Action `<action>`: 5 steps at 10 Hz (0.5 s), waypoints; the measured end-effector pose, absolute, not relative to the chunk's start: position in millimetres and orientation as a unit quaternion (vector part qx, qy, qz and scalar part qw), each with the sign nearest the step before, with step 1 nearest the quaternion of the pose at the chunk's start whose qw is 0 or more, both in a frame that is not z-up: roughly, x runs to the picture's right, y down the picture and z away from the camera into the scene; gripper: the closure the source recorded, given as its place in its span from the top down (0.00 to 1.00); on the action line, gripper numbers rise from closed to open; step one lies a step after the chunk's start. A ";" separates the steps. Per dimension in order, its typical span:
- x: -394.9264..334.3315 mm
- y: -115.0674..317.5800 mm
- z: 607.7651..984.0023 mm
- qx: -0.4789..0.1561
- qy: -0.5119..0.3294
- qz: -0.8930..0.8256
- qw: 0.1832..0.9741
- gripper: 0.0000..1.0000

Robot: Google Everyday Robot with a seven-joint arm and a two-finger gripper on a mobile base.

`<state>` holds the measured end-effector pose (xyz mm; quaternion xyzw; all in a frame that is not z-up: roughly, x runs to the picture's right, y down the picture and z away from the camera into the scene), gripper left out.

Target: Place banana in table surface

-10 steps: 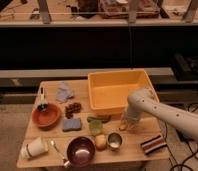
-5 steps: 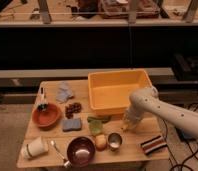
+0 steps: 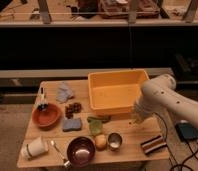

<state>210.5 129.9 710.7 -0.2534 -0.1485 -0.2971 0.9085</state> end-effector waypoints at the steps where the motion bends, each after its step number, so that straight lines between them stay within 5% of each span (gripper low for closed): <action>1: 215.5 120.9 696.0 -0.243 -0.150 -0.296 0.911 0.17; 5: 227.5 105.3 666.1 -0.216 -0.163 -0.294 0.917 0.17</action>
